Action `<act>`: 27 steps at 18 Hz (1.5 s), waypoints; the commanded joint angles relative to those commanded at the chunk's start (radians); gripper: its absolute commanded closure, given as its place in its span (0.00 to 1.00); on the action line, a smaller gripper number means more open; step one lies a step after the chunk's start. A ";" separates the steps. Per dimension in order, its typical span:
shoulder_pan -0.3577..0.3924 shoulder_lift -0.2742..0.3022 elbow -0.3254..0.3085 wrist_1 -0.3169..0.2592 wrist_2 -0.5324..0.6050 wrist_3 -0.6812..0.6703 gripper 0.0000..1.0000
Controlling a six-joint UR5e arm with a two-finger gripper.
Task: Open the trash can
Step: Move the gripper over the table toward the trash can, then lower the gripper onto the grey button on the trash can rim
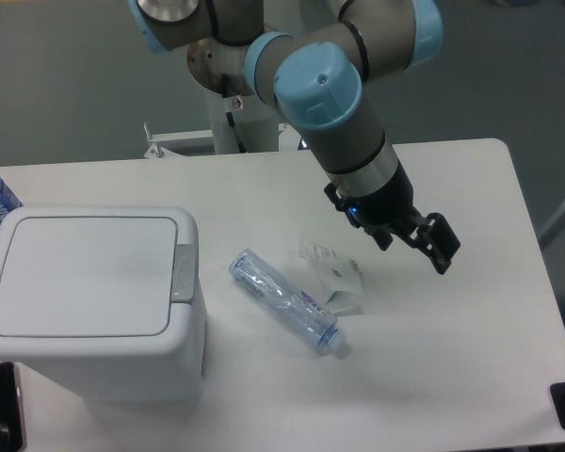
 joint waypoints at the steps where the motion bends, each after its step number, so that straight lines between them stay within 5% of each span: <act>1: 0.002 0.000 0.000 -0.002 0.000 -0.003 0.00; 5: 0.005 0.002 0.006 0.002 -0.053 -0.044 0.00; 9: 0.012 -0.008 0.067 0.006 -0.254 -0.495 0.00; 16: 0.006 -0.005 0.109 0.006 -0.432 -0.877 0.00; 21: -0.005 0.000 0.098 0.005 -0.561 -1.000 0.00; 27: -0.069 0.026 0.048 -0.008 -0.572 -1.184 0.00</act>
